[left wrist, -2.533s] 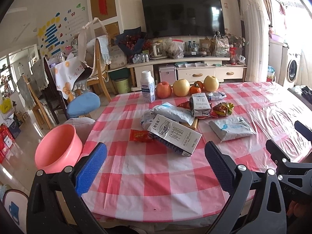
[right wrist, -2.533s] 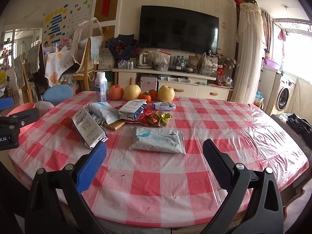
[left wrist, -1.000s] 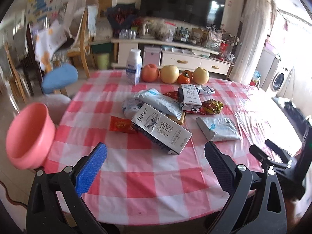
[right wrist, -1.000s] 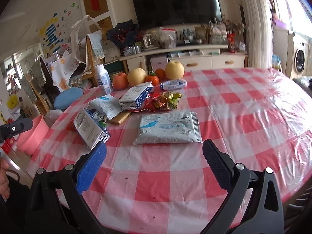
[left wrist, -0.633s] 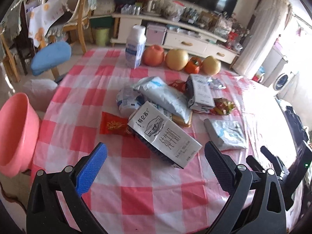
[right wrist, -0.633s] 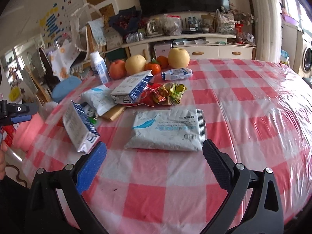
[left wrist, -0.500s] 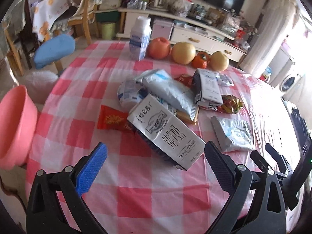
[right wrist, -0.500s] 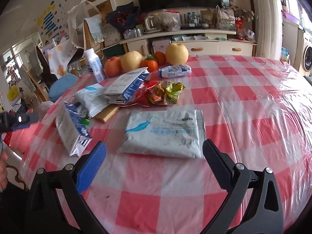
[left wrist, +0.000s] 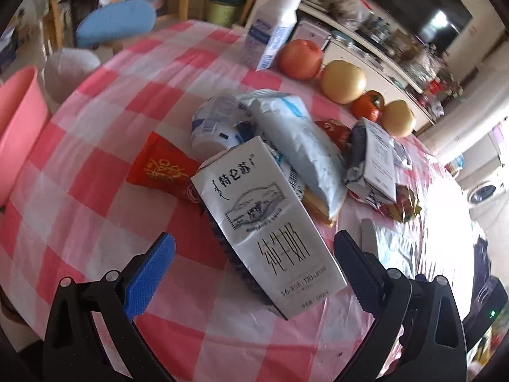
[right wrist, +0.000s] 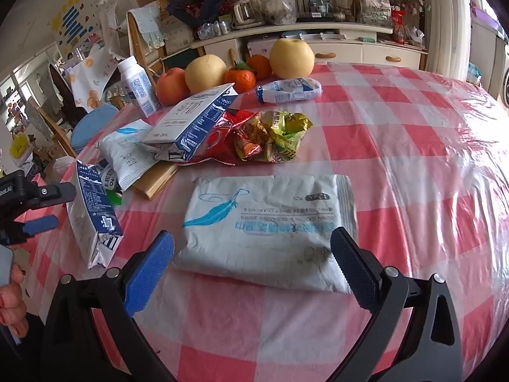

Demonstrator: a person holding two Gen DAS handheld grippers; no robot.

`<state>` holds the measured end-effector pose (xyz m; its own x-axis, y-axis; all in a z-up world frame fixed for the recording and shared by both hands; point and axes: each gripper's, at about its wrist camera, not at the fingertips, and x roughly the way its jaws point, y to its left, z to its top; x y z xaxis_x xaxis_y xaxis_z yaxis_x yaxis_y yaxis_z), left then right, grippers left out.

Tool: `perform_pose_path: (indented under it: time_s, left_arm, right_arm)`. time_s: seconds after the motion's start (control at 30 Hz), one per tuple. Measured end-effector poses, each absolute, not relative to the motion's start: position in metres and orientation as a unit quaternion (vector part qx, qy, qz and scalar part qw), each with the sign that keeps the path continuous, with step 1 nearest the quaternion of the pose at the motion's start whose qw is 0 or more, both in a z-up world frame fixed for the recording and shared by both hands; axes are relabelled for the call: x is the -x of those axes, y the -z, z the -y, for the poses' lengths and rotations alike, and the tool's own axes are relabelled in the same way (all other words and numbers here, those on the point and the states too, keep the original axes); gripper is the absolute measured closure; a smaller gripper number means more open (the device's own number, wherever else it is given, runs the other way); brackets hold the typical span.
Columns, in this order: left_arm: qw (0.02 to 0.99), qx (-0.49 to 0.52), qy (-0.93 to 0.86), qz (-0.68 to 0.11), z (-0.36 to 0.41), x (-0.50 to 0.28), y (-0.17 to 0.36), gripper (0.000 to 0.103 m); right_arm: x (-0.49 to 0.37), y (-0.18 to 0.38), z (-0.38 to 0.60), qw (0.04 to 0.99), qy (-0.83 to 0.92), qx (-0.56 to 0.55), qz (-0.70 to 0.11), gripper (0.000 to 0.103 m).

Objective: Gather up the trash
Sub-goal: 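Reach the left tool toward the white milk carton while the right tool approaches the wipes pack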

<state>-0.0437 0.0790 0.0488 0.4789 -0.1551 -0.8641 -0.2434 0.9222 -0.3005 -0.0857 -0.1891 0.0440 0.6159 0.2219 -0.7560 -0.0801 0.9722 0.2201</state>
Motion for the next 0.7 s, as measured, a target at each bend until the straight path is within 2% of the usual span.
perform_pose_path:
  time_s: [0.23, 0.3, 0.37, 0.5, 0.57, 0.63, 0.7]
  left_arm:
    - [0.830, 0.198, -0.033, -0.520, -0.079, 0.034, -0.035, 0.006]
    - [0.829, 0.192, -0.030, -0.524, -0.076, 0.032, -0.032, 0.012]
    - [0.828, 0.203, -0.028, -0.522, -0.080, 0.032, -0.031, 0.013]
    - [0.828, 0.212, -0.016, -0.520, -0.085, 0.032, -0.029, 0.015]
    - [0.829, 0.216, -0.012, -0.515, -0.089, 0.033, -0.032, 0.020]
    - [0.832, 0.217, -0.011, -0.510, -0.092, 0.034, -0.034, 0.029]
    - [0.834, 0.213, -0.010, -0.510, -0.094, 0.035, -0.036, 0.030]
  right_arm:
    - [0.076, -0.038, 0.167, 0.893, -0.086, -0.036, -0.440, 0.004]
    - [0.074, -0.036, 0.159, 0.894, -0.085, -0.013, -0.440, 0.004]
    - [0.072, -0.035, 0.154, 0.894, -0.078, 0.009, -0.441, 0.004]
    - [0.069, -0.036, 0.166, 0.892, -0.090, -0.028, -0.442, 0.004]
    - [0.069, -0.039, 0.174, 0.895, -0.063, -0.027, -0.441, 0.004]
    - [0.068, -0.038, 0.188, 0.890, -0.059, -0.057, -0.448, 0.004]
    - [0.071, -0.038, 0.193, 0.889, -0.067, -0.066, -0.449, 0.004]
